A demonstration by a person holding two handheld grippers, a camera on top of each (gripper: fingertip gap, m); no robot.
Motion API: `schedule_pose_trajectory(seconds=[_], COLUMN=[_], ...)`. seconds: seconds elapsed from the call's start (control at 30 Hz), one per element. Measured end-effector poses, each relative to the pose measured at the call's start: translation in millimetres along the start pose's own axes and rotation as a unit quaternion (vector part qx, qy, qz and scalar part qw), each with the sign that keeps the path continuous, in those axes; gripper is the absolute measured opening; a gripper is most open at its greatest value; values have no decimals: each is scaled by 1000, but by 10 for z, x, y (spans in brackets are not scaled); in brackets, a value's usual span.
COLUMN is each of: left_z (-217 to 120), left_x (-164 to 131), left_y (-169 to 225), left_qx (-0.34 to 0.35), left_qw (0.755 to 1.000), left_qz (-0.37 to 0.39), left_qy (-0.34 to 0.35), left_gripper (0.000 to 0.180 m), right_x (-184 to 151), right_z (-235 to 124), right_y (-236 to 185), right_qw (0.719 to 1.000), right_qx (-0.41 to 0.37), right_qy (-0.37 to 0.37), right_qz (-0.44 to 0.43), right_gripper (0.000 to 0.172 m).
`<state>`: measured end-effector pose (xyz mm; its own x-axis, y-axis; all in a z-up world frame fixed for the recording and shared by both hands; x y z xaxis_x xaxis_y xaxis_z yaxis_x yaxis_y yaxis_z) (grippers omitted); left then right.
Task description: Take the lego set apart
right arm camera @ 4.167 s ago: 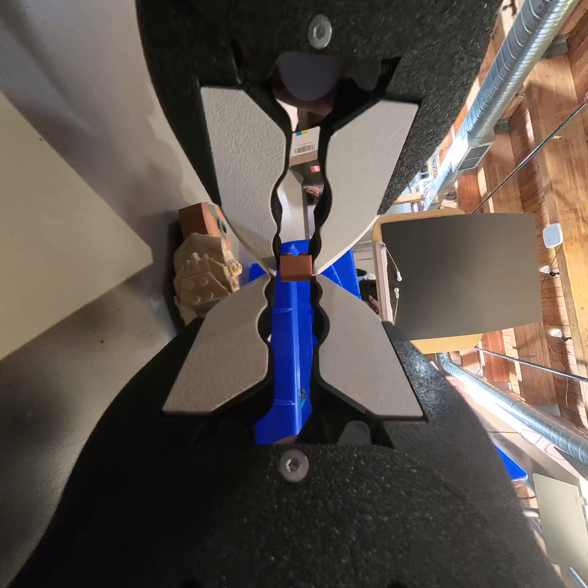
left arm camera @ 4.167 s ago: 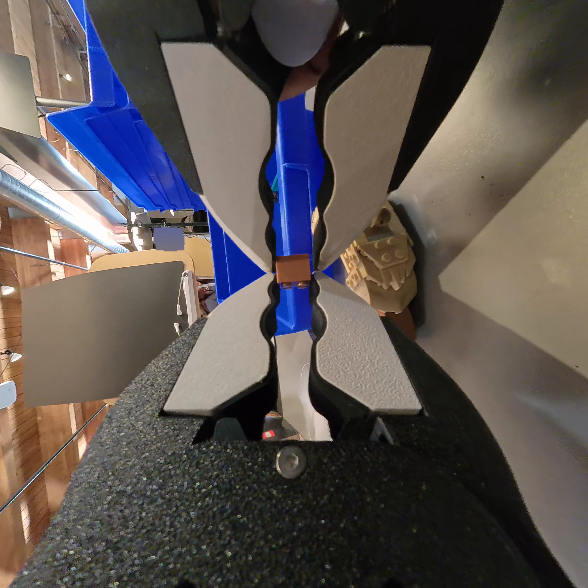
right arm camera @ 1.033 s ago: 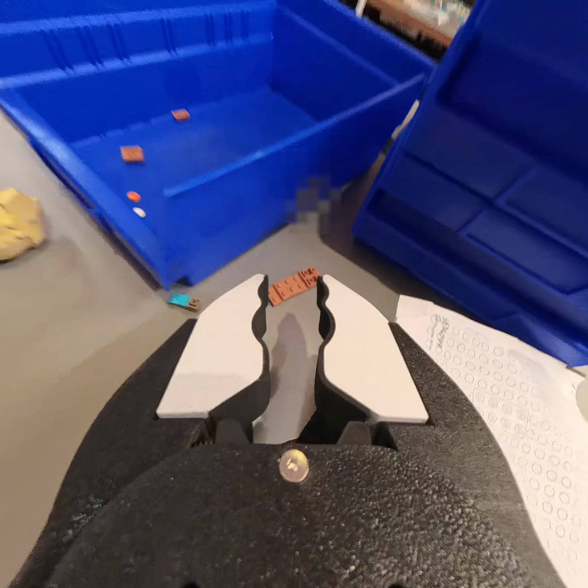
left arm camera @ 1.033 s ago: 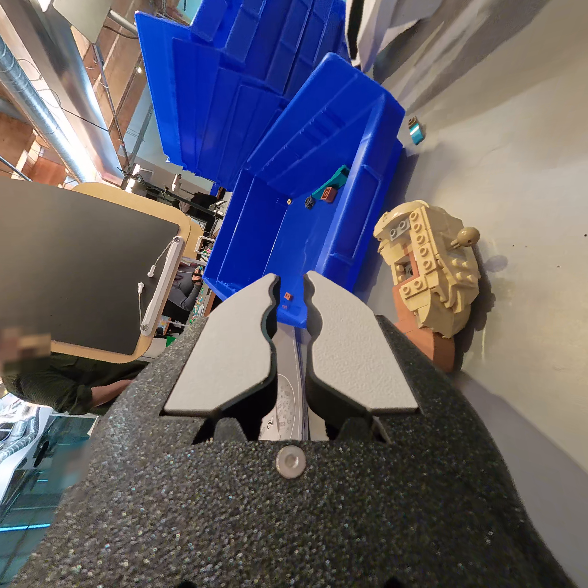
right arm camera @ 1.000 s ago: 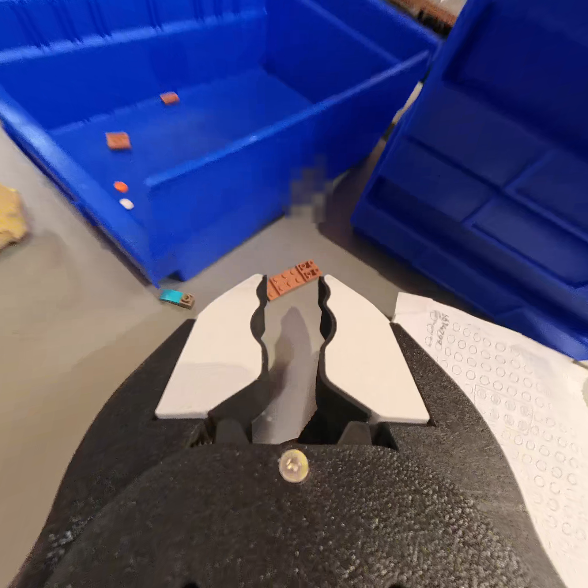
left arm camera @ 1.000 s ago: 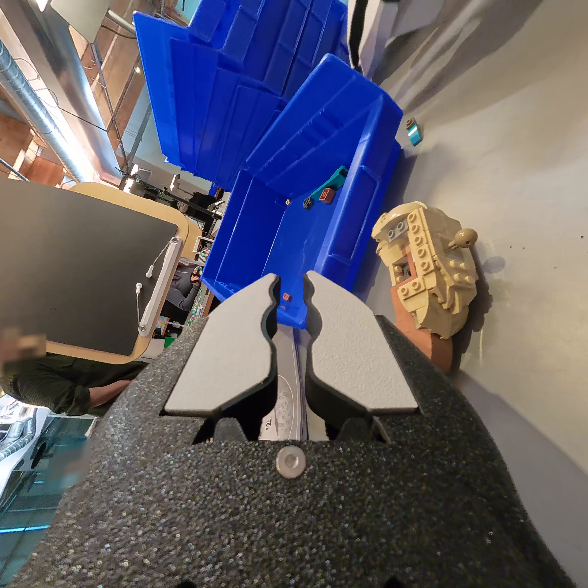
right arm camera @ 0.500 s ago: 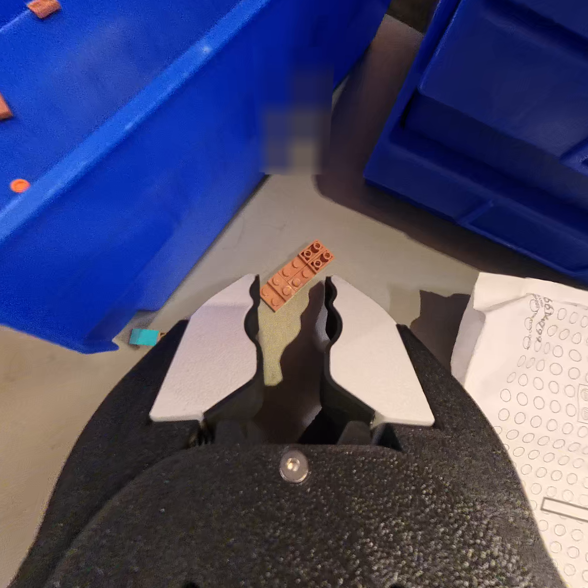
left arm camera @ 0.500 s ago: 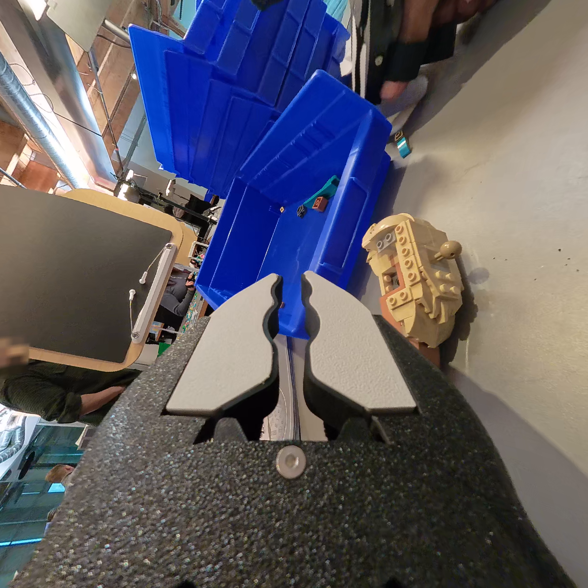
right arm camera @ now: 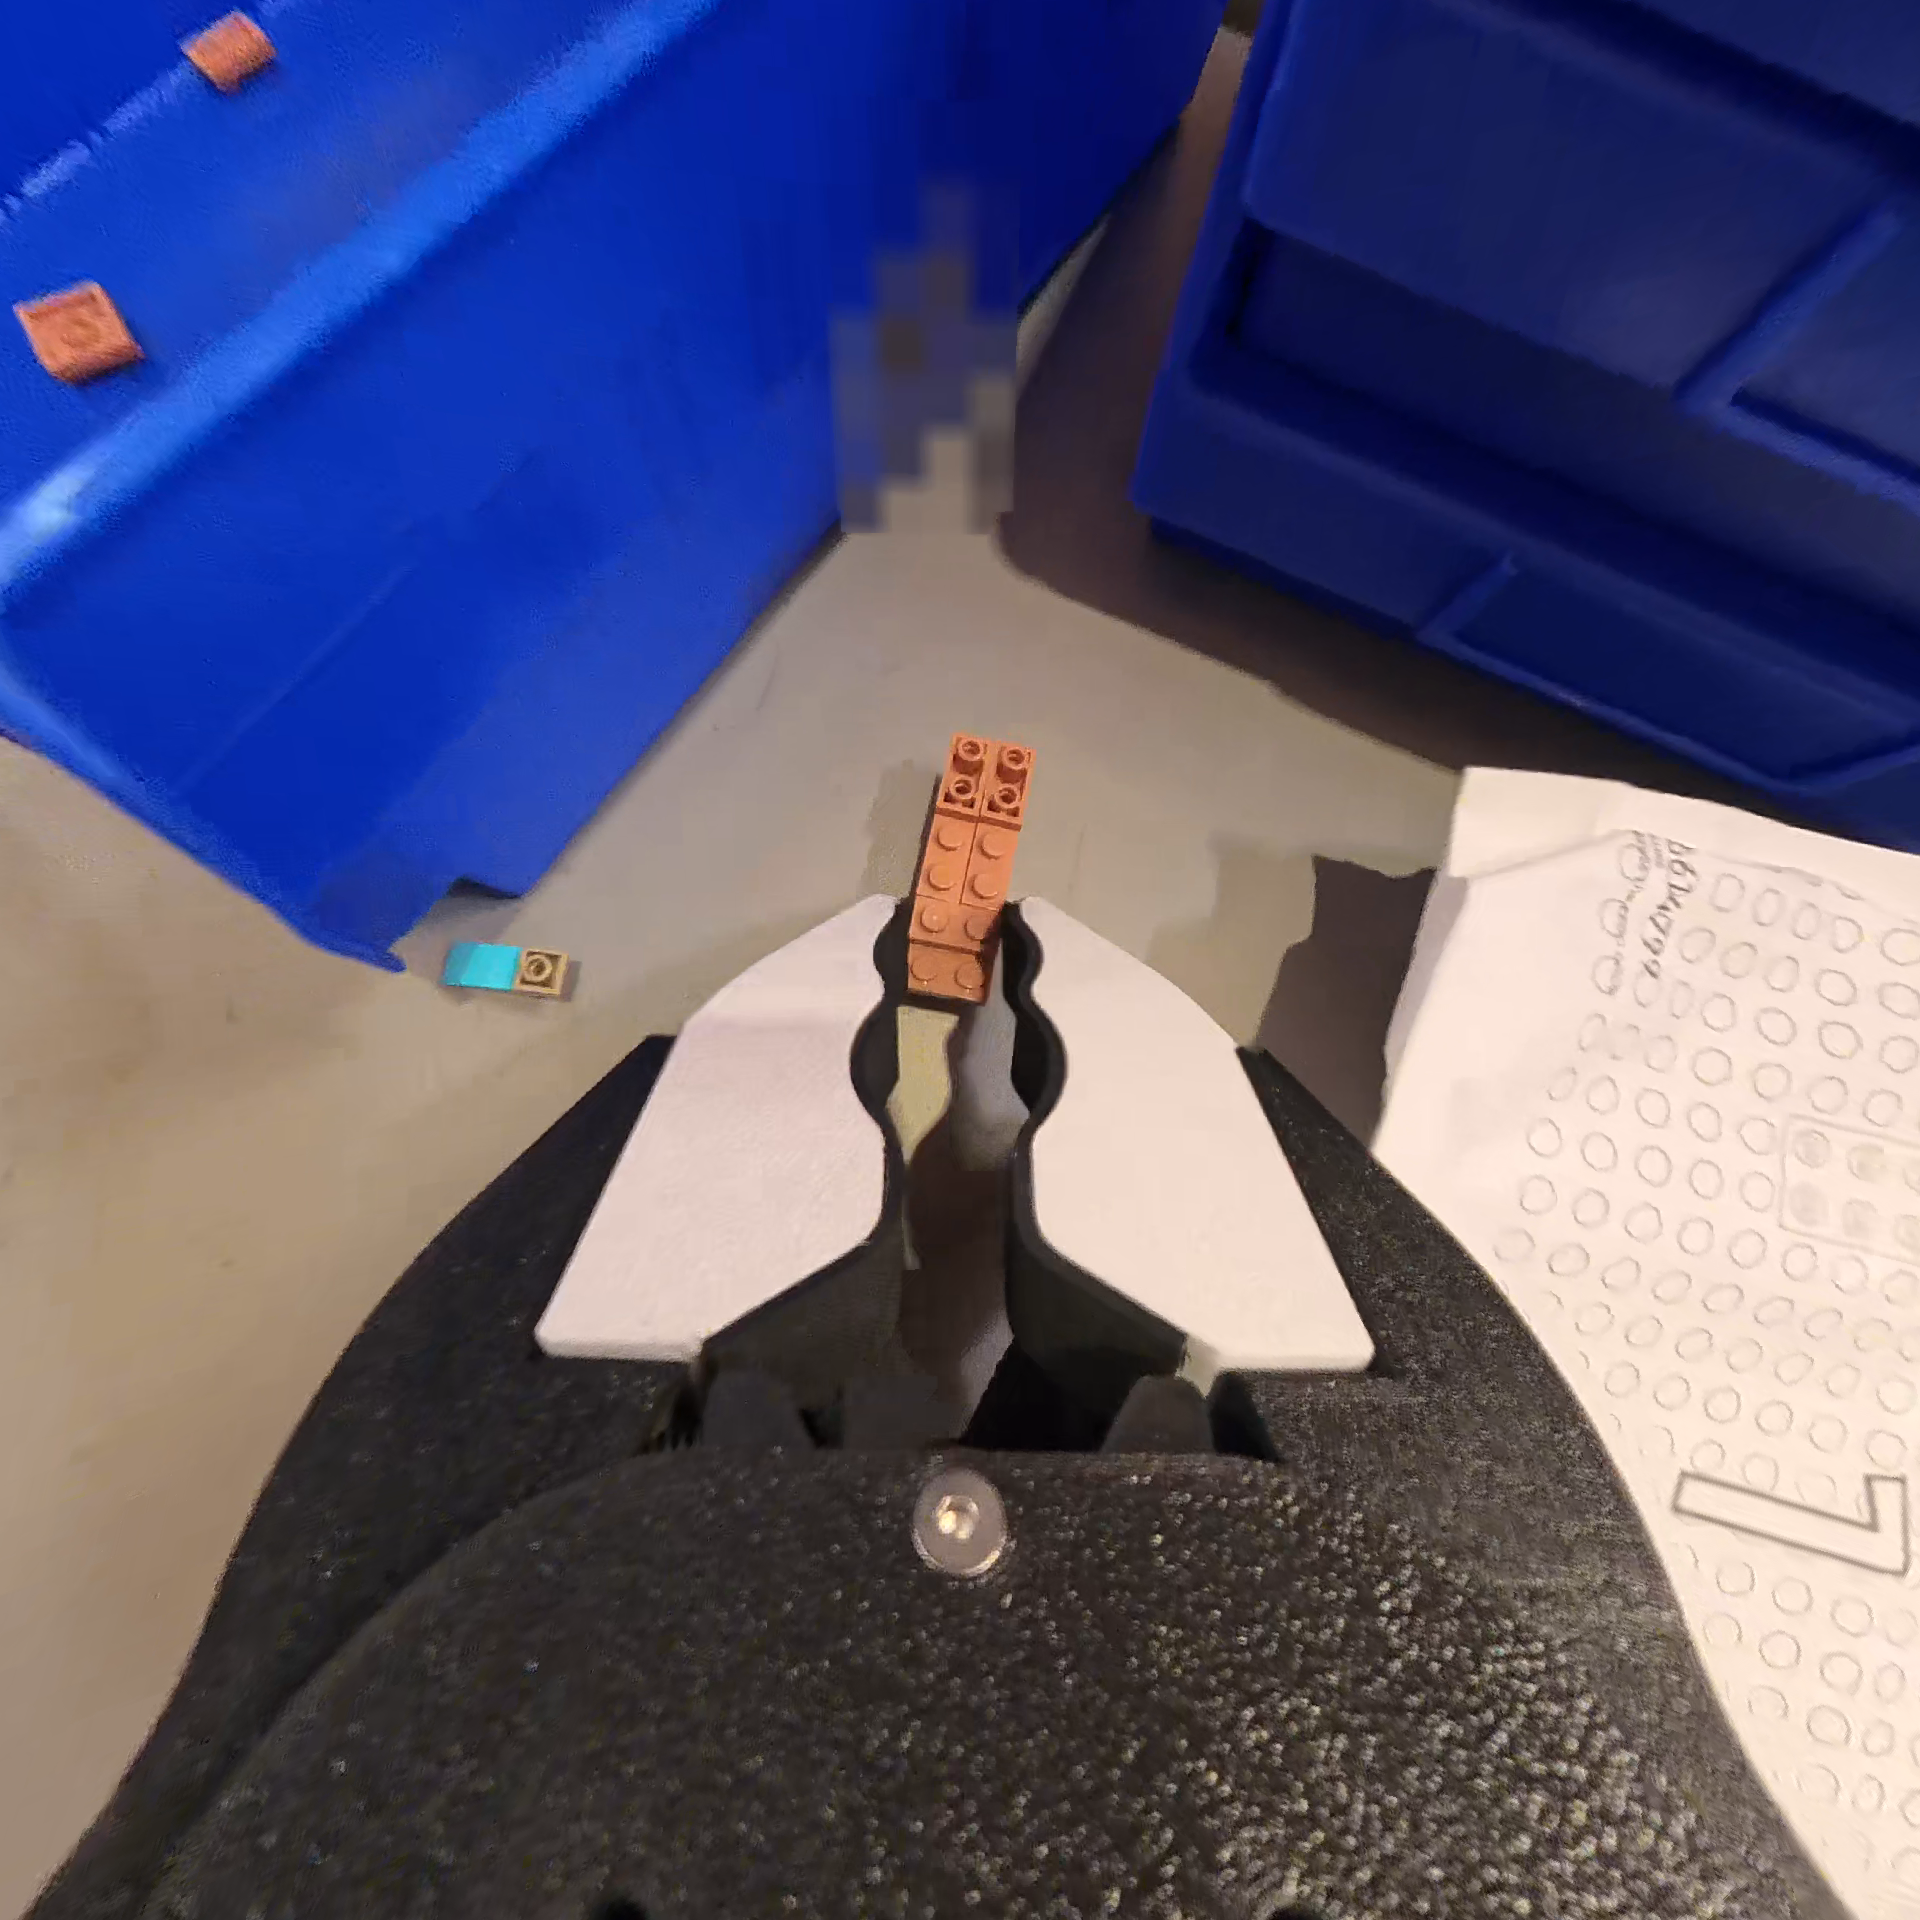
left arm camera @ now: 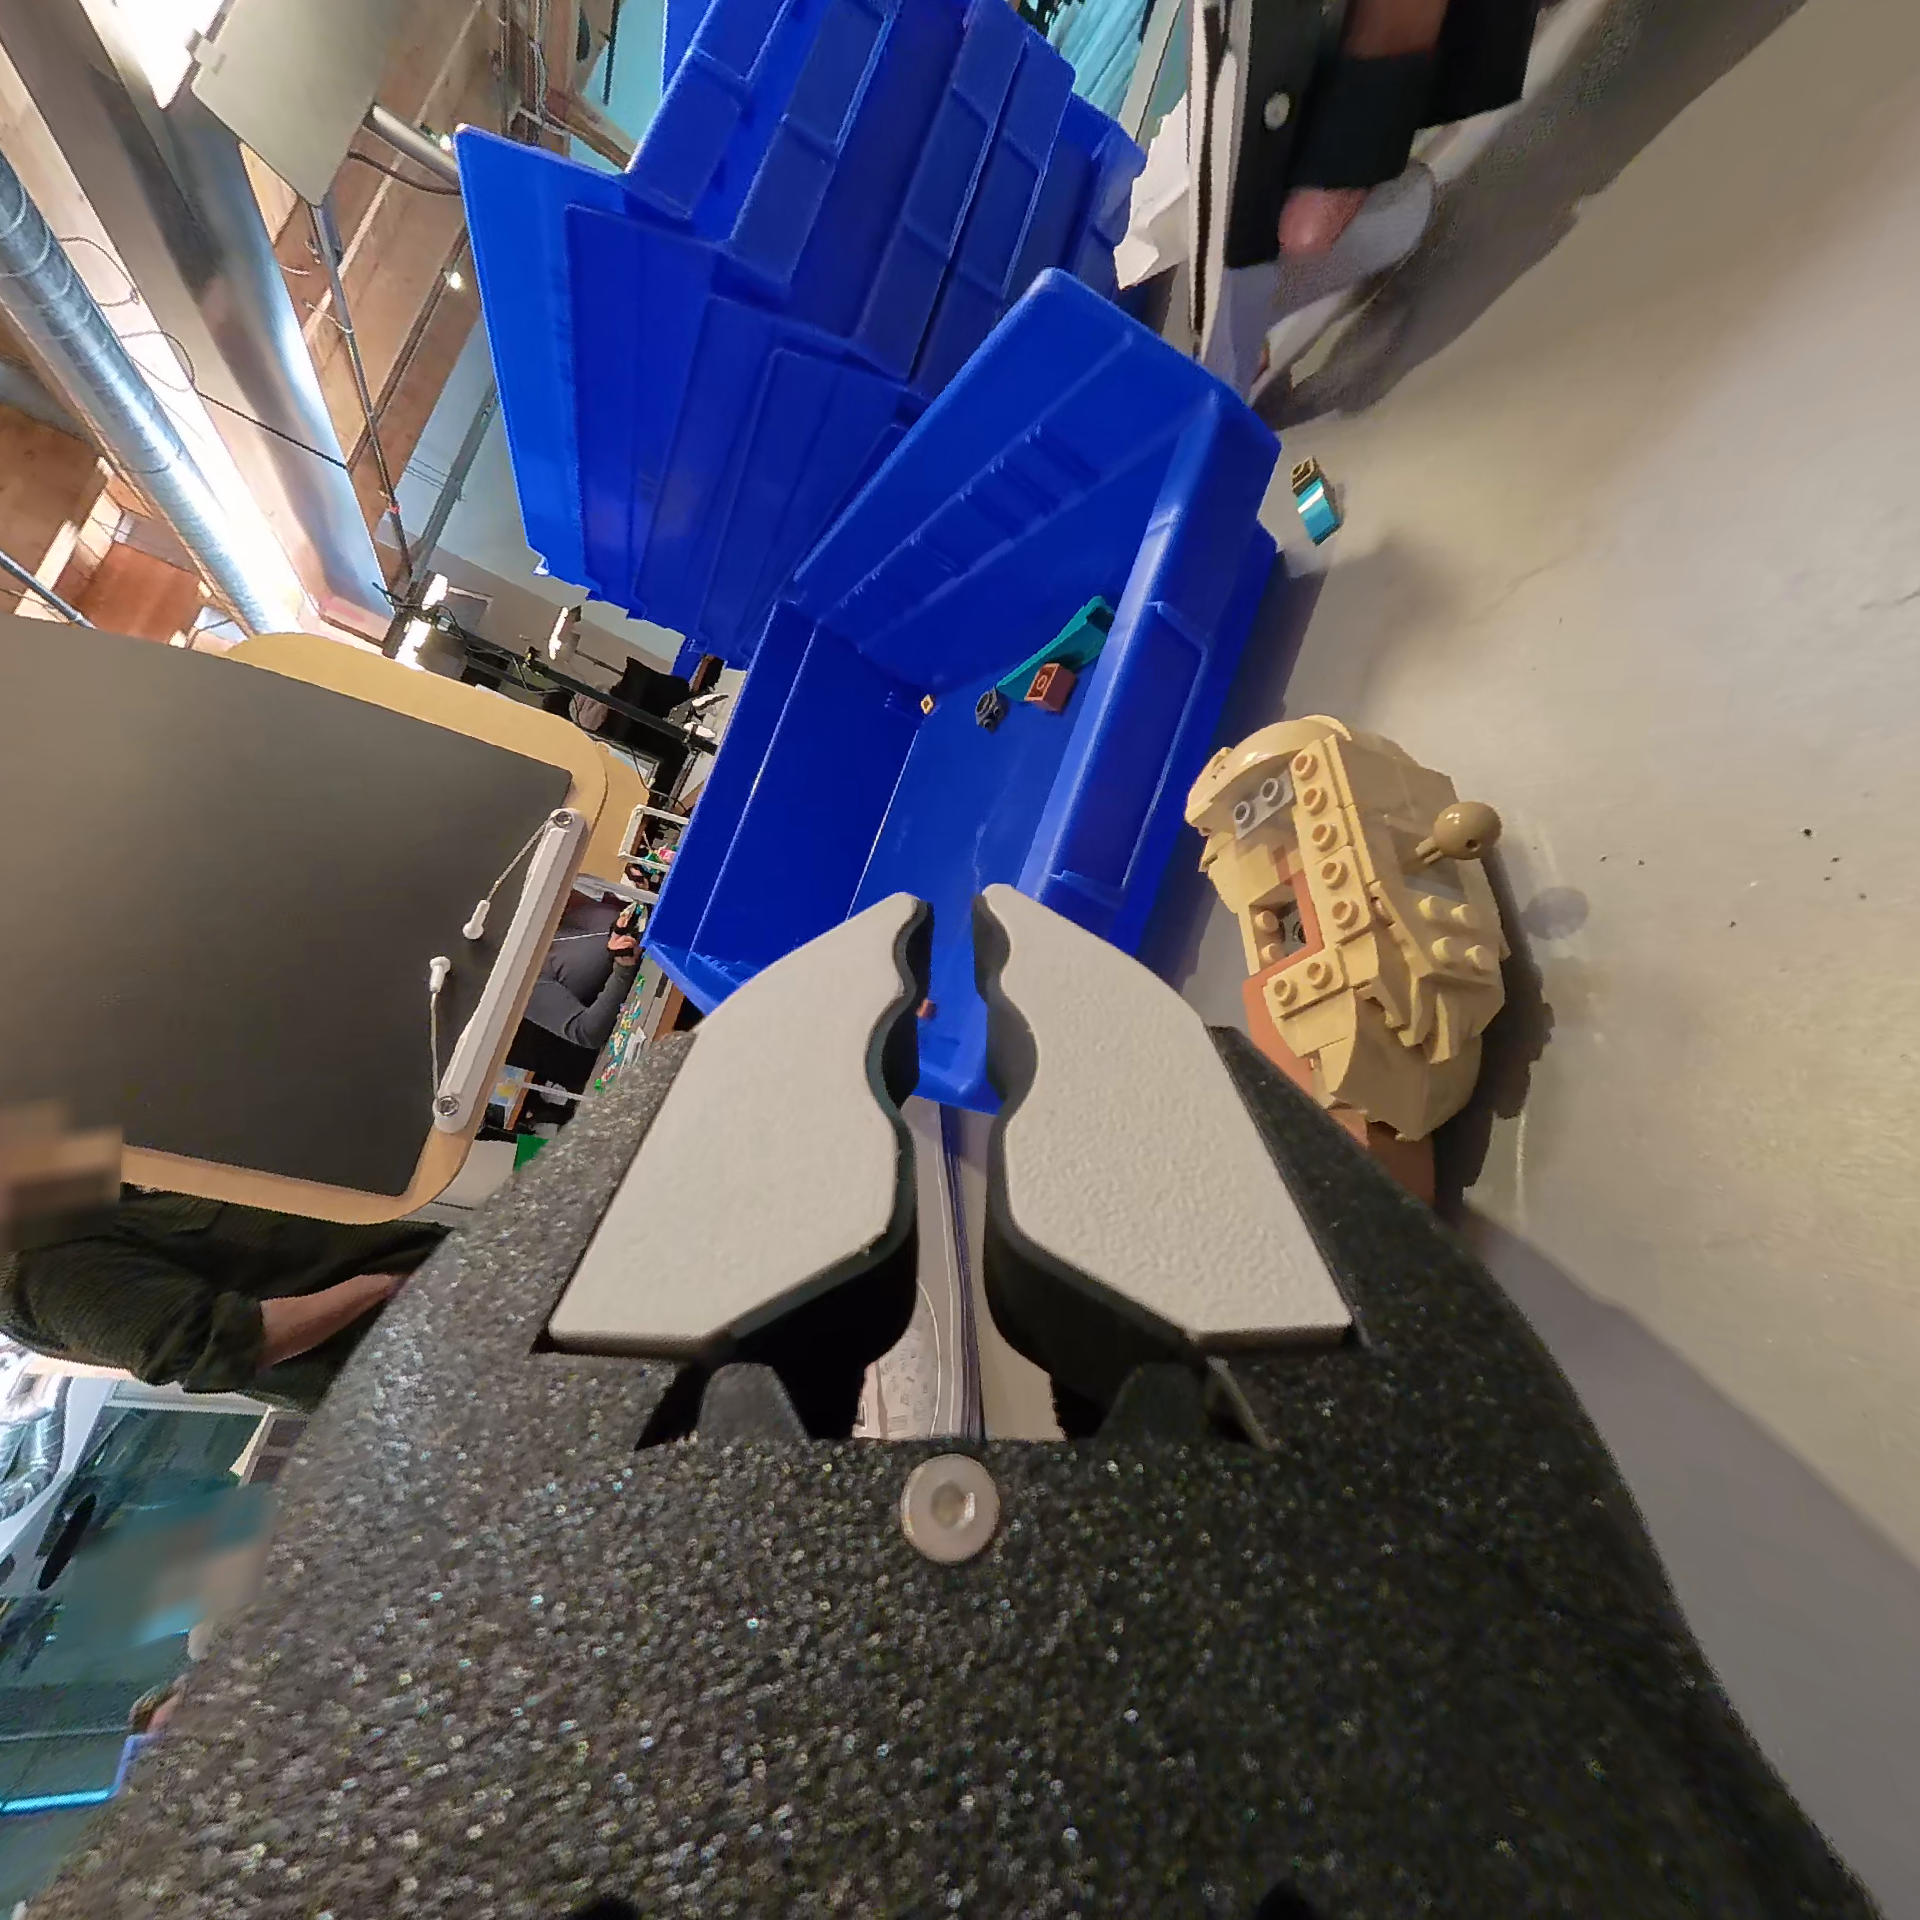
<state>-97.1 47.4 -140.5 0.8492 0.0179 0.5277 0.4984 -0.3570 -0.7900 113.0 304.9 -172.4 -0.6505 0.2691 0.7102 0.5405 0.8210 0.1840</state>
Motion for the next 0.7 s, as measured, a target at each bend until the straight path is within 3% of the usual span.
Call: schedule_pose_trajectory(seconds=[0.13,0.27,0.47,0.7], left_z=[-7,-42,-88,-90], left_x=[-13,-13,-41,-91], left_y=[-24,-102,-241,-347], left_qx=[-17,-66,-144,-223], left_qw=[999,985,931,847], left_qz=[-35,-140,-293,-427], left_qy=[16,73,164,227], left_gripper=[7,7,13,28], right_x=[7,57,220,388], right_z=[-291,-625,-939,-977], right_y=[40,14,-333,-1227], right_qw=[996,976,927,884], right_qx=[0,-23,93,111], right_qy=[85,216,363,400], right_qz=[13,-4,-27,-214], right_gripper=[16,16,17,16])
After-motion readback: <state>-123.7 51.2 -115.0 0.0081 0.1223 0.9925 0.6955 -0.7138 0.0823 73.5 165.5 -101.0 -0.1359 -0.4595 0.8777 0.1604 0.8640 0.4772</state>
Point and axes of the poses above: each gripper's, where its closed fingertips meet, z out along the fingers, x out of its top, y = z × x across the jaws, the point moved 10 cm from there along -z, back along the fingers, and after that the axes turned 8 degrees about -x, right-handed, at the moved point
